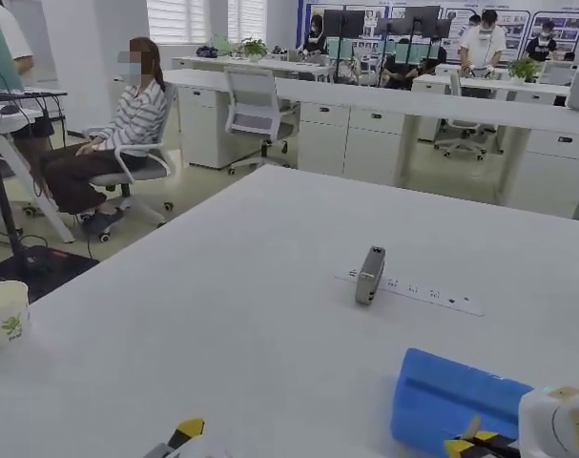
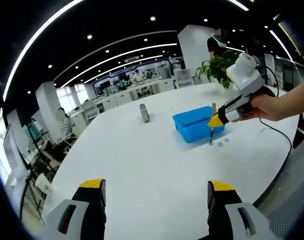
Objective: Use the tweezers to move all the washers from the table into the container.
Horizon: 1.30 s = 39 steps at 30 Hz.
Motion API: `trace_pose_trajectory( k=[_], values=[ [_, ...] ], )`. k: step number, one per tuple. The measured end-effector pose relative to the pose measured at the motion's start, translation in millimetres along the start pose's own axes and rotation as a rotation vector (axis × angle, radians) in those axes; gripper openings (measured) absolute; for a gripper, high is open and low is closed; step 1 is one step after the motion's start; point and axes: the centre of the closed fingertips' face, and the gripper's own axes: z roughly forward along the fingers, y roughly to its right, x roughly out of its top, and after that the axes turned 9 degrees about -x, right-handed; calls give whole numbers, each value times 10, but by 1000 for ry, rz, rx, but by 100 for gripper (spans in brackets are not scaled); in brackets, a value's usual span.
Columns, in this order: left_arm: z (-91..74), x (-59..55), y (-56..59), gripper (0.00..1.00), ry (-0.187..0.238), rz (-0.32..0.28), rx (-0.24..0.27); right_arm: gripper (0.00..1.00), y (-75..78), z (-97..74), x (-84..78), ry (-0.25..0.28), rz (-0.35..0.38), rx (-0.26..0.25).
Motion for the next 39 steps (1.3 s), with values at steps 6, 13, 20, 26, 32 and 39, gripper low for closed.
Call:
trace_pose_trajectory(
  k=[6, 13, 20, 26, 32, 39],
  values=[
    [-8, 3, -8, 85, 2, -2, 5, 1, -12, 1, 3, 6, -4, -4],
    [-13, 6, -14, 85, 3, -3, 9, 1, 5, 4, -1, -20, 3, -3],
    [-20, 13, -29, 85, 9, -5, 15, 0, -5, -33, 19, -43, -25, 8],
    [-42, 54, -28, 85, 30, -6, 14, 0, 2, -118, 98, -33, -18, 13],
    [-73, 134, -41, 85, 85, -24, 14, 0, 13, -190, 185, -24, 1, 25],
    [-57, 111, -26, 84, 70, -15, 10, 0, 34, -280, 270, -28, 28, 38]
  ],
)
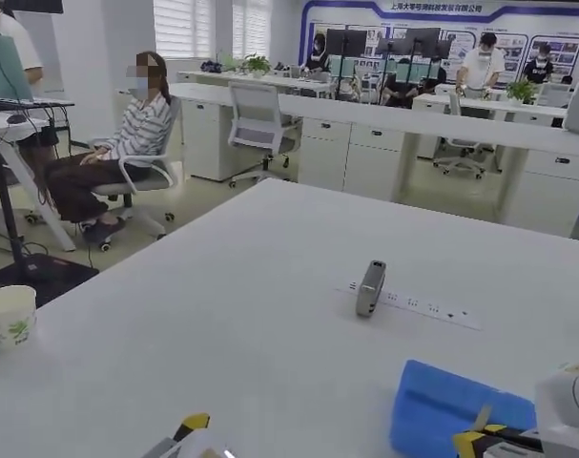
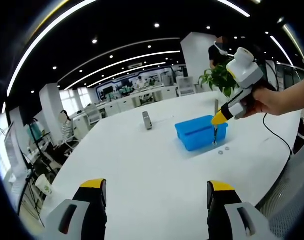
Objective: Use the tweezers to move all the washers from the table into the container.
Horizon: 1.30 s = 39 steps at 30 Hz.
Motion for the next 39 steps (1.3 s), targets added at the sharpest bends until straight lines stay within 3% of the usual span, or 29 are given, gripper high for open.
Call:
trace_pose_trajectory(
  k=[12, 20, 39],
  values=[
    [2, 2, 18, 84, 0, 2, -9, 0, -24, -193, 237, 51, -42, 9],
    [5, -15, 8, 84, -10, 3, -5, 0, 2, -220, 347, 76, -40, 4],
    [18, -36, 40, 85, -25, 13, -15, 0, 401, -138, 598, 131, -3, -97]
  ],
)
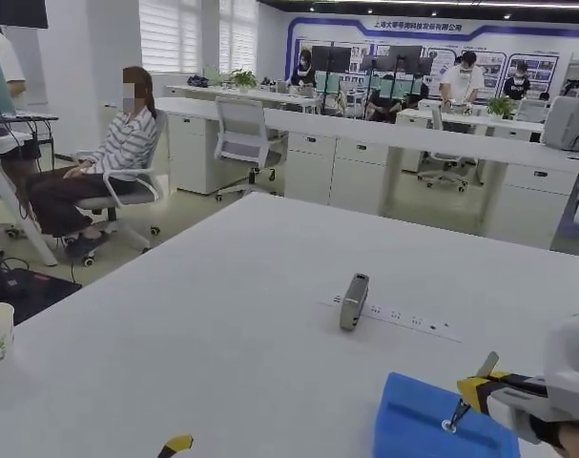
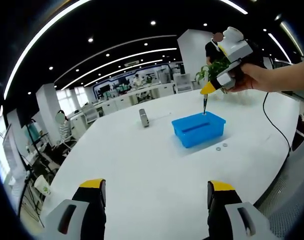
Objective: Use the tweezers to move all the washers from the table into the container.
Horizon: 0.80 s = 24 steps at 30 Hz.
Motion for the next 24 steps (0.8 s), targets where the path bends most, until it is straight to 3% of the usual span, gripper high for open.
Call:
trace_pose_trajectory(
  k=[8, 12, 24],
  values=[
    [10, -21, 9, 85, -15, 9, -2, 0, 138, 176, -151, -34, 38, -41],
    [19, -39, 18, 85, -26, 13, -7, 1, 179, 262, -247, -62, 66, -37],
    [34, -70, 20, 85, -46, 17, -6, 1, 237, 508, -624, -149, 41, -40]
  ],
)
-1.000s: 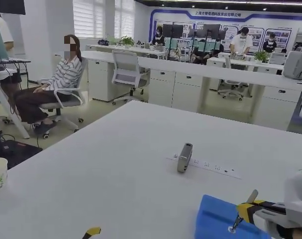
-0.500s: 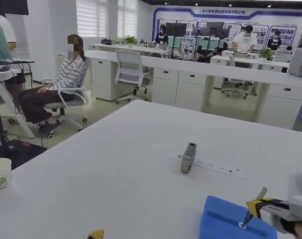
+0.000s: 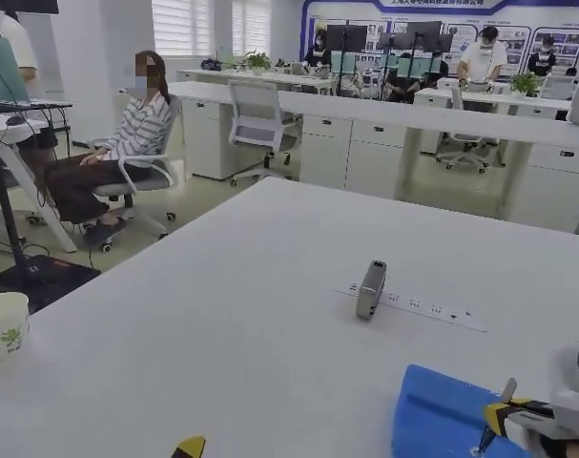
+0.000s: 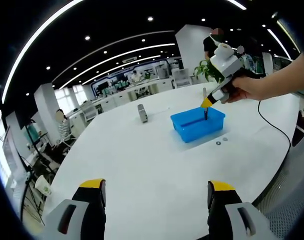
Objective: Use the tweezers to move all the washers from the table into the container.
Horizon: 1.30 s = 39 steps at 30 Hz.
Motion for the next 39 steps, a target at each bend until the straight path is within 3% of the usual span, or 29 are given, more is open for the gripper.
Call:
trace_pose_trajectory(
  k=[11, 23, 34, 39],
  values=[
    [14, -30, -12, 85, -17, -1, 5, 1, -83, 91, -161, -38, 3, 10],
    [11, -24, -23, 85, -13, -4, 9, 1, -102, 107, -139, -6, 4, 3],
    [1, -15, -28, 85, -6, -4, 12, 2, -123, 66, -142, -14, -23, -2],
    [-8, -4, -34, 85, 1, -4, 16, 2, -77, -9, -53, 15, -7, -9]
  ],
)
